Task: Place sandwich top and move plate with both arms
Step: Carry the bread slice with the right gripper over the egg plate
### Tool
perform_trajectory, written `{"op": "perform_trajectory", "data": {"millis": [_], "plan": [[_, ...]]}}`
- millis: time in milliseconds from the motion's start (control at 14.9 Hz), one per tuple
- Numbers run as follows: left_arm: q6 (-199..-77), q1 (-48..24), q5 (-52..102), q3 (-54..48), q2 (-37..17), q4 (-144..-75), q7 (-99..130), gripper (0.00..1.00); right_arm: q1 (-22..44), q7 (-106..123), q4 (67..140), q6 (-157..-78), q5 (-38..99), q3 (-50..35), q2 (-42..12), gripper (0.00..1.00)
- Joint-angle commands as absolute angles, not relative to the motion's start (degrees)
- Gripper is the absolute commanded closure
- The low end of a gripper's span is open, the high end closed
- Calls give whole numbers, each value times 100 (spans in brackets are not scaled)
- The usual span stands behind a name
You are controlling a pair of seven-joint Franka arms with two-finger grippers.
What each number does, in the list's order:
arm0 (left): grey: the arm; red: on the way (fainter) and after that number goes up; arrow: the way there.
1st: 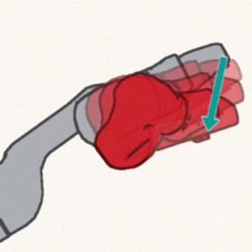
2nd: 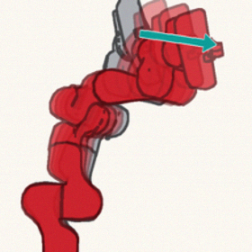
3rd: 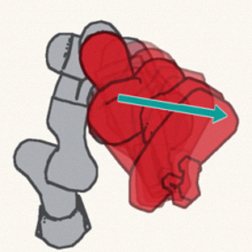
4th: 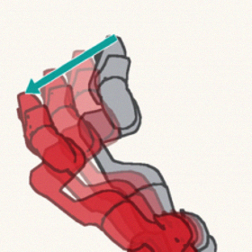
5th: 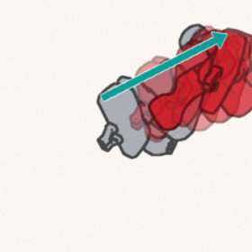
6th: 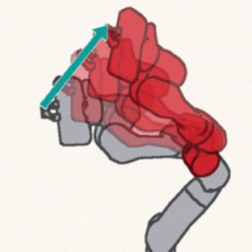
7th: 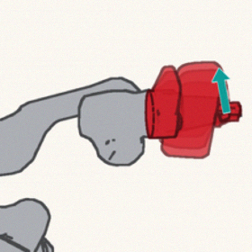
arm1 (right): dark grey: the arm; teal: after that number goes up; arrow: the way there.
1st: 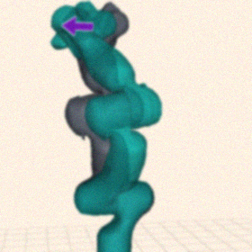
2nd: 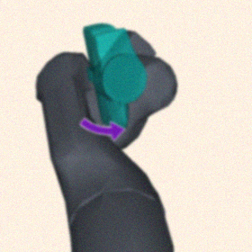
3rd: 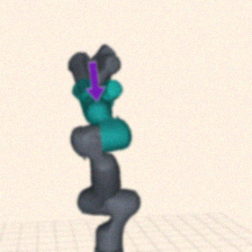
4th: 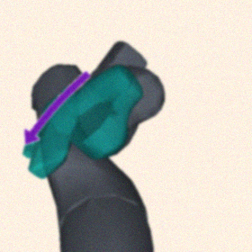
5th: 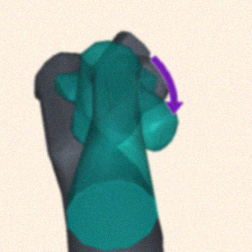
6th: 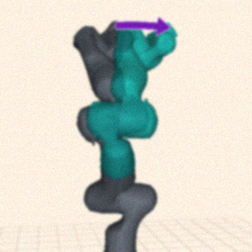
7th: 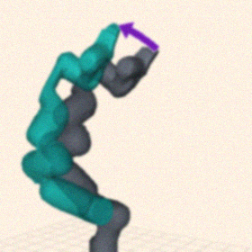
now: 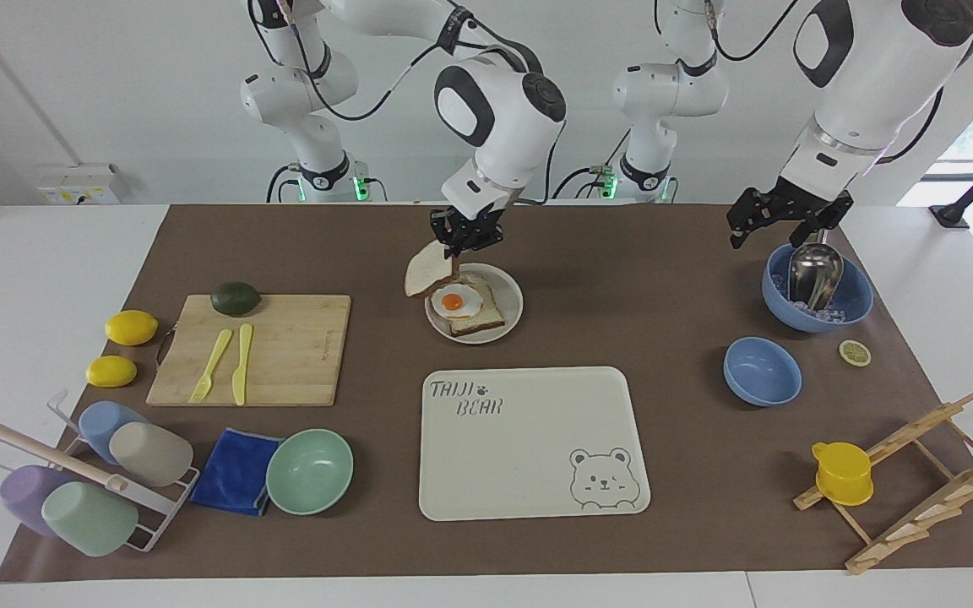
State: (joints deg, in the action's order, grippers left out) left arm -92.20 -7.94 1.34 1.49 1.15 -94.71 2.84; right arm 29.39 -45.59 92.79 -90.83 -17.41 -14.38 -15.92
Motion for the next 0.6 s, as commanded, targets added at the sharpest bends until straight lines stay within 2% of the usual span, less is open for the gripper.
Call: {"op": "perform_trajectory", "data": {"millis": [0,537], "plan": [[-9158,-782,35,141,132,-9466,264,0,2909,-4650,9246,-9149,-1626,-1485,-1723,100],[-9149,-782,35,141,132,-9466,272,0,3059,-4781,9334,-9712,-1512,-1485,-2101,100]]}}
